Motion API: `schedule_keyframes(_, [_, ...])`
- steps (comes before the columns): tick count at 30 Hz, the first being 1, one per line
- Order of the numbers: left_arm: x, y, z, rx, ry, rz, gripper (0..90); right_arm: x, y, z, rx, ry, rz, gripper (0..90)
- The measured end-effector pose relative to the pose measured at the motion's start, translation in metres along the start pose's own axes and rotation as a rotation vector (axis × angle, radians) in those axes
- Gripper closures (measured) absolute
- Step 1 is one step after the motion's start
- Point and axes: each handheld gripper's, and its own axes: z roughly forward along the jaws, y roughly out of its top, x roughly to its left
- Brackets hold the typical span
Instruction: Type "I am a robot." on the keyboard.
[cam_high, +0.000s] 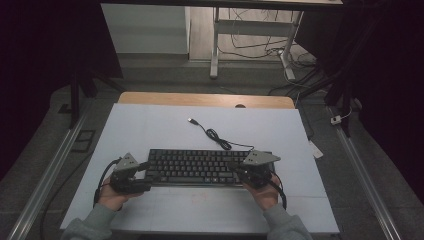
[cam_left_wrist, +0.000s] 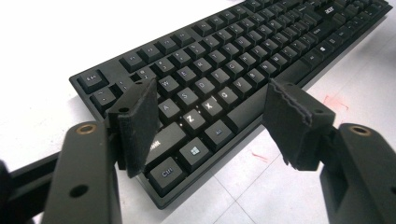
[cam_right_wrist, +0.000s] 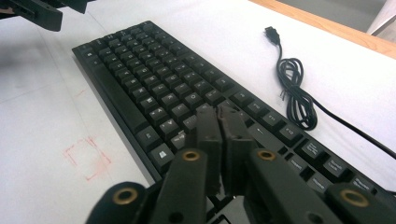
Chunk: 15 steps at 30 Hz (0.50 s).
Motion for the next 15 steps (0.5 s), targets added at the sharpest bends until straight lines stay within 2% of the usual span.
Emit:
schedule_keyframes(9, [-0.001, 0.0, 0.002, 0.003, -0.016, 0.007, 40.9, 0.005, 0.008, 0.009, -0.006, 0.019, -0.018, 89.6])
schedule_keyframes(15, [-0.001, -0.001, 0.003, 0.01, -0.018, 0.01, 50.5, 0.008, 0.011, 0.017, 0.002, 0.037, -0.034, 89.7])
